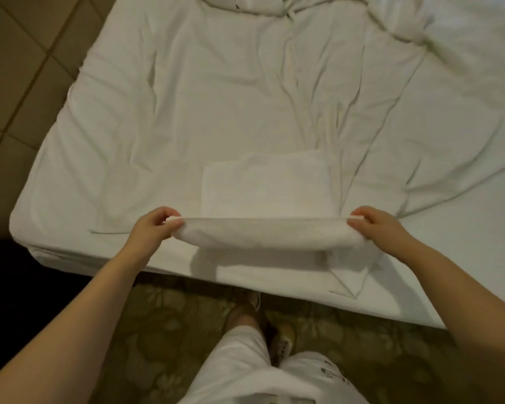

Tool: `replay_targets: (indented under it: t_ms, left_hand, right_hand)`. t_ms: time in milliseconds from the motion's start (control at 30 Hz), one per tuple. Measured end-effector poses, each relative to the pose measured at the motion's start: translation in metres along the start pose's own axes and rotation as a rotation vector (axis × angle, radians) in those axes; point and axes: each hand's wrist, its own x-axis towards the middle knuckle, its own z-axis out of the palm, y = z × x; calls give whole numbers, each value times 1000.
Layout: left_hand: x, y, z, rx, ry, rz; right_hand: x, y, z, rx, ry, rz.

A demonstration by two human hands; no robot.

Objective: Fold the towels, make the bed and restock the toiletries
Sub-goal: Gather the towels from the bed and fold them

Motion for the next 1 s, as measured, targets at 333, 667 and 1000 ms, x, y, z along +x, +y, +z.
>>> replay_targets:
  t_ms: [333,667,1000]
  left_hand:
    - [201,6,50,-64,273,-71]
    - [228,-29,87,-138,322,-247]
    - [132,-56,70,-35,-131,-361]
  right_hand:
    - [197,-53,23,7,455,53]
    - [220,-18,52,26,310,246]
    - [165,4,54,25,115,392]
